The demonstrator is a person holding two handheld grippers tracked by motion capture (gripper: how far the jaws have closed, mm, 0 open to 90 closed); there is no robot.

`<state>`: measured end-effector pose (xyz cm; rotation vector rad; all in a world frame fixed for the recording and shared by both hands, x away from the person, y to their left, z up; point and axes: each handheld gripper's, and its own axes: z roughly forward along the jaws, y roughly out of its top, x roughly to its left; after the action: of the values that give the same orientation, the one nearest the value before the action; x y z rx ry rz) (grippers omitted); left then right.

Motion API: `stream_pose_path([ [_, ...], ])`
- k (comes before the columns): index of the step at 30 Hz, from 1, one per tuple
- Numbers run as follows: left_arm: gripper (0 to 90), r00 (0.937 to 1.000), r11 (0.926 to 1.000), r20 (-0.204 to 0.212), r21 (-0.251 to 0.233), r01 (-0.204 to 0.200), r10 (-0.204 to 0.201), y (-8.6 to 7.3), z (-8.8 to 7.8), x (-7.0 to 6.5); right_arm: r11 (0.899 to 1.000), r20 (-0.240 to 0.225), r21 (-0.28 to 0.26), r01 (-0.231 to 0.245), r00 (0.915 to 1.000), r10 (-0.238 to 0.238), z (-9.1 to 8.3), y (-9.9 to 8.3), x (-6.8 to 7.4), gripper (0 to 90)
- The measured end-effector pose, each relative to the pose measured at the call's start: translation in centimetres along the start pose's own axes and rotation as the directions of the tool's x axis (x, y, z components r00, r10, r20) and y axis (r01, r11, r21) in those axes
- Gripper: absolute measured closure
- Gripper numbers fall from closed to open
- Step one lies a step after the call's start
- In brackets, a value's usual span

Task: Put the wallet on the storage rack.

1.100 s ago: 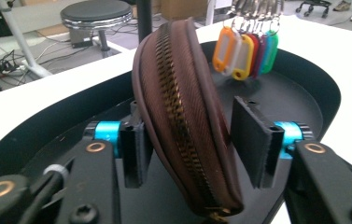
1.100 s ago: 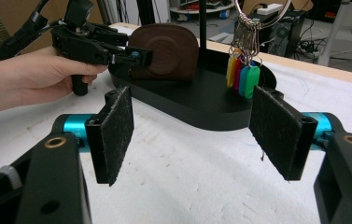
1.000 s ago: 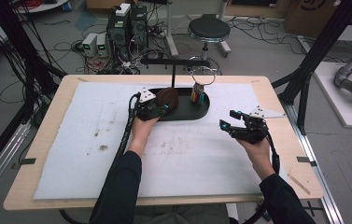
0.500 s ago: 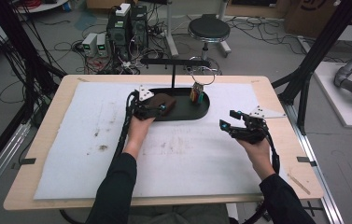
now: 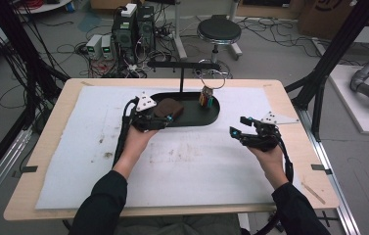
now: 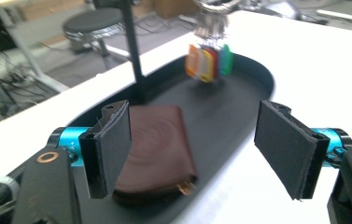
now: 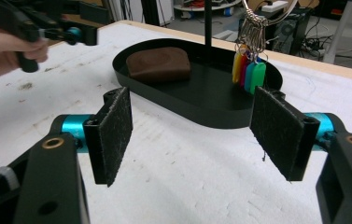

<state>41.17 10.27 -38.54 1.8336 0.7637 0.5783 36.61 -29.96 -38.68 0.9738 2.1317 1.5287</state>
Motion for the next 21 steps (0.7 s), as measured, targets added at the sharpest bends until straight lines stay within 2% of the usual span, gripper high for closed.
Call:
stream_pose_path([
  [1,27.3,0.9993,0.9997,0.031,-0.016,0.021,-0.021,-0.1,-1.0,-0.2,1.0,0.0,0.001,0.002,1.0,-0.002,0.0,0.0,0.0,29.8],
  [2,26.8,0.9993,0.9997,0.031,-0.016,0.021,-0.021,-0.1,-1.0,-0.2,1.0,0.0,0.001,0.002,1.0,-0.002,0.0,0.0,0.0,29.8],
  [3,25.6,0.9976,0.9987,0.056,-0.025,0.044,-0.042,-0.3,-2.0,-0.4,1.0,-0.003,0.001,0.001,1.0,-0.001,0.0,0.0,0.0,29.4],
  [4,25.5,0.9976,0.9987,0.056,-0.025,0.044,-0.042,-0.3,-2.0,-0.4,1.0,-0.003,0.002,0.001,1.0,-0.001,0.0,0.0,0.0,28.8],
  [9,25.4,0.9925,0.9968,0.102,-0.037,0.071,-0.067,-1.2,-4.8,-0.2,1.0,-0.001,0.004,-0.001,1.0,0.001,-0.1,0.0,0.0,28.0],
  [12,25.0,0.9935,0.9967,0.094,-0.042,0.069,-0.065,-1.9,-6.5,0.0,1.0,0.0,0.001,0.001,1.0,-0.001,-0.2,0.0,0.0,27.0],
  [13,24.6,0.9943,0.9971,0.091,-0.046,0.061,-0.056,-2.3,-7.7,0.3,1.0,0.002,0.003,-0.002,1.0,0.002,-0.2,0.0,0.0,26.7],
  [14,24.4,0.9943,0.9971,0.091,-0.046,0.061,-0.056,-2.3,-7.7,0.3,1.0,0.002,0.003,-0.002,1.0,0.002,-0.2,0.0,0.0,26.7],
  [21,23.1,0.9948,0.9937,0.074,-0.082,0.076,-0.07,-3.6,-11.0,1.4,1.0,0.025,0.01,-0.007,0.9997,0.007,-0.8,0.1,0.3,24.4],
])
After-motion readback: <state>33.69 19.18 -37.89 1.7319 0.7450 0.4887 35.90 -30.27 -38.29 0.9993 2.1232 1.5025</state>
